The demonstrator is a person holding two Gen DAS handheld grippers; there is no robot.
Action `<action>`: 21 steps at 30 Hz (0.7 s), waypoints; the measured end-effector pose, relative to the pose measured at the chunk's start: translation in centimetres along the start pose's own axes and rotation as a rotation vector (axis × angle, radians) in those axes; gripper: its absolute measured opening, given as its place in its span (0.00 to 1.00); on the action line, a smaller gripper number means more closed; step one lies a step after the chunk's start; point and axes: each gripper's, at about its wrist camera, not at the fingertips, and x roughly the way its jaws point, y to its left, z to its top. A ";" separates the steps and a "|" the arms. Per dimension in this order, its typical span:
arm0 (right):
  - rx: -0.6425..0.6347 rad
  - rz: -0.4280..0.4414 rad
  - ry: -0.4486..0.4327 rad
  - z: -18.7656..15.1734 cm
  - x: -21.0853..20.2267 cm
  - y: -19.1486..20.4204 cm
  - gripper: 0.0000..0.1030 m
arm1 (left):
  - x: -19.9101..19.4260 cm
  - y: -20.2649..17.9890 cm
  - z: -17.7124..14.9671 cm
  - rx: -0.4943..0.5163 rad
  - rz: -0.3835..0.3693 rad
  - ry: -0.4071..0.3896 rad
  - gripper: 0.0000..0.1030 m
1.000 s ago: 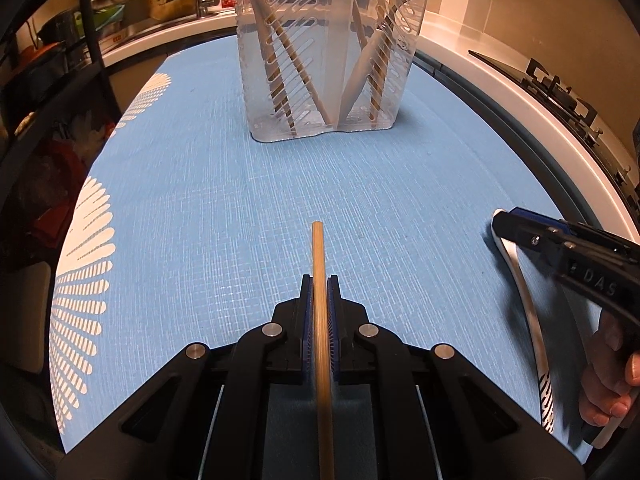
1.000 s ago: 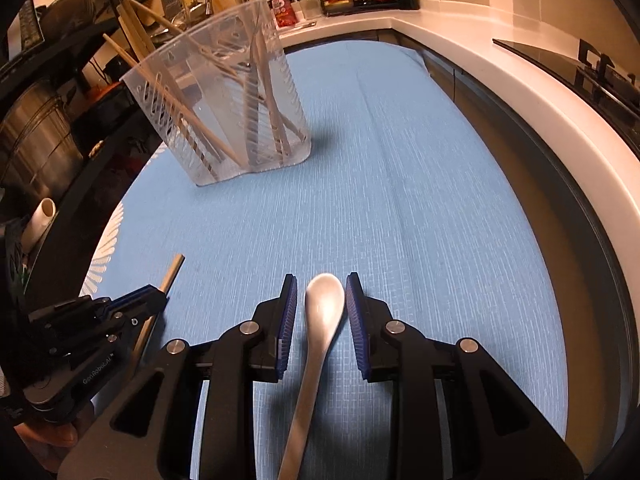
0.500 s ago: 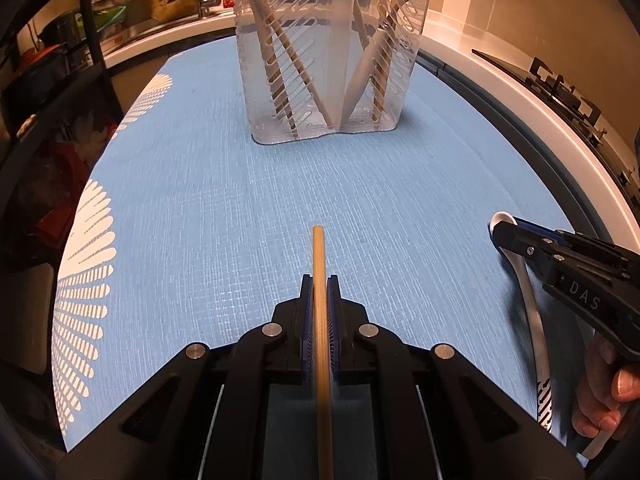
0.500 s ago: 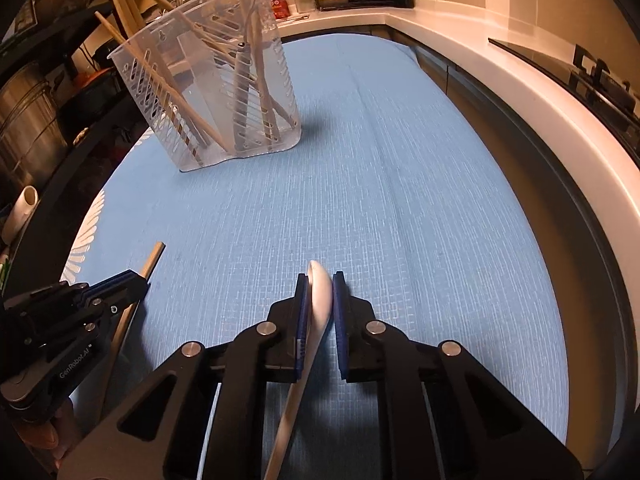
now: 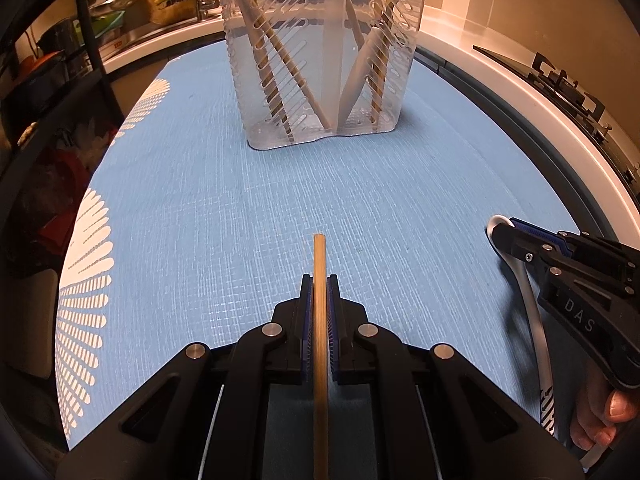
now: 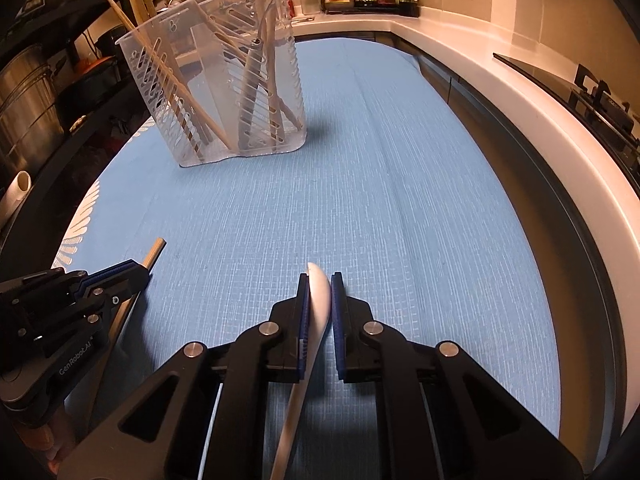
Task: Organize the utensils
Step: 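Lift the spoon and chopstick and carry them toward the clear holder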
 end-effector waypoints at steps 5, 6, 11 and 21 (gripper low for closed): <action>-0.002 0.003 0.009 0.0 0.3 0.1 0.14 | 0.2 -0.1 0.2 0.000 -0.006 0.004 0.07; -0.009 0.000 0.009 0.0 0.3 0.3 0.13 | 0.2 -0.1 0.2 0.002 -0.004 0.004 0.07; -0.019 0.001 0.007 0.1 0.3 0.5 0.11 | 0.3 -0.2 0.2 0.010 -0.002 0.001 0.07; -0.006 0.037 -0.044 1.4 -2.6 0.5 0.11 | -1.7 1.6 0.7 -0.069 -0.083 -0.009 0.07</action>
